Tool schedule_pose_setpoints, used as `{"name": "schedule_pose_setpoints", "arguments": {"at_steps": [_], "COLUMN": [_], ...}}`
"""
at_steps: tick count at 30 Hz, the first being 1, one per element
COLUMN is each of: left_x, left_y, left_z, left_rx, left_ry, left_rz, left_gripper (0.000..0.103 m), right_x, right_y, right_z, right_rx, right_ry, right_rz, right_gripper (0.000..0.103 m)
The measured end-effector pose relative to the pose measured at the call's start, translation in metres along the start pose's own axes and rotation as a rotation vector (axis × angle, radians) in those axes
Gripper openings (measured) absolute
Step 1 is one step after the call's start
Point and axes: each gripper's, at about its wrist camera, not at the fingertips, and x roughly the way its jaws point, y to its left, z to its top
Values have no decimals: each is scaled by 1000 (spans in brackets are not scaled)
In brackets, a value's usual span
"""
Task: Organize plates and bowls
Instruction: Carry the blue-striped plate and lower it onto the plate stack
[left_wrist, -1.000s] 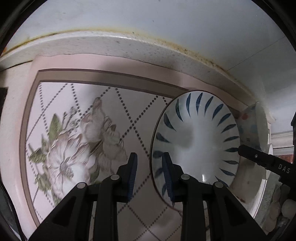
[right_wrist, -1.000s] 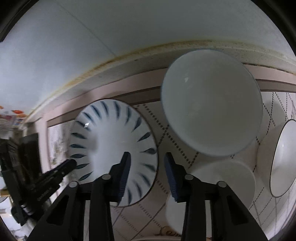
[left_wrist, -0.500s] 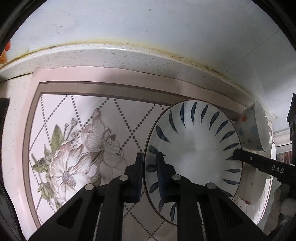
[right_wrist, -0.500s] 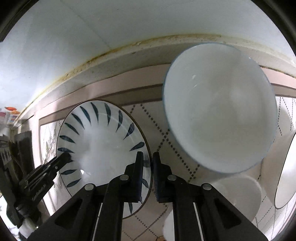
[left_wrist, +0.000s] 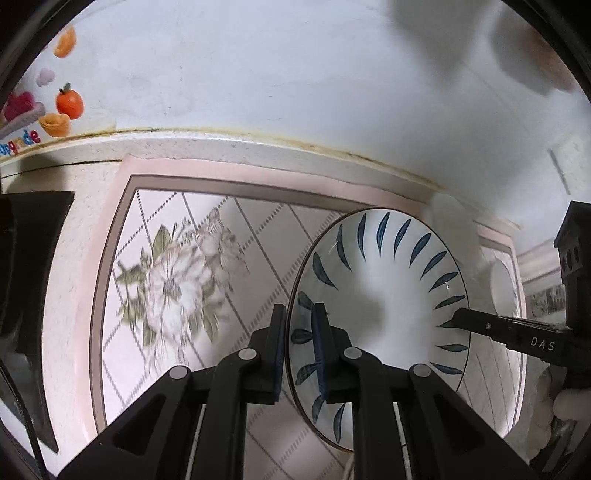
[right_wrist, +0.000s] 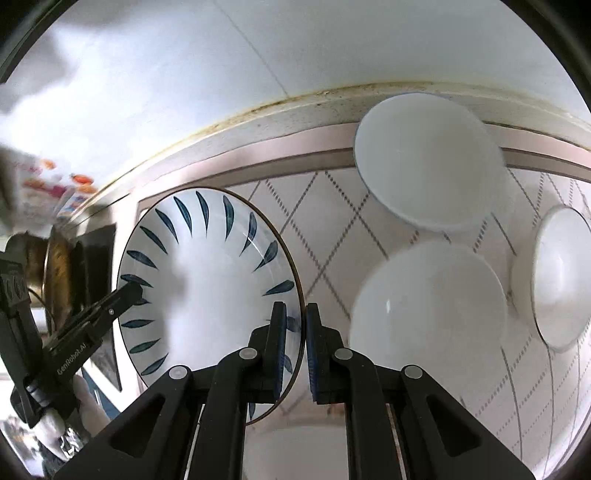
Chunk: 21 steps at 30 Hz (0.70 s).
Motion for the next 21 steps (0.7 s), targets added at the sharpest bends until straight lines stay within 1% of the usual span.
{"name": "schedule_pose_setpoints", "arguments": {"at_steps": [2, 4, 5, 9, 15, 21], "left_x": [-6, -20, -22, -18, -3, 15], "left_y": [-16, -20, -30, -53, -73, -88], "left_z": [-14, -32, -42, -70, -110, -134], "left_rx": [11, 23, 32, 39, 37, 40], "left_ry": [-2, -4, -1, 21, 77, 119], "left_rz": [-4, -8, -10, -20, -23, -14], "left_gripper": [12, 12, 12, 12, 12, 12], "right_x": [-13, -29, -36, -50, -50, -37], "right_y": [-3, -12, -17, -35, -58, -80], "right_z": [-19, -42, -54, -94, -142, -169], "right_rx": [-14, -22, -23, -19, -7, 20], "right_ry": [-3, -3, -3, 2, 17, 35], "right_rz": [1, 2, 4, 7, -10, -14], "right_gripper": [11, 12, 12, 11, 12, 11]}}
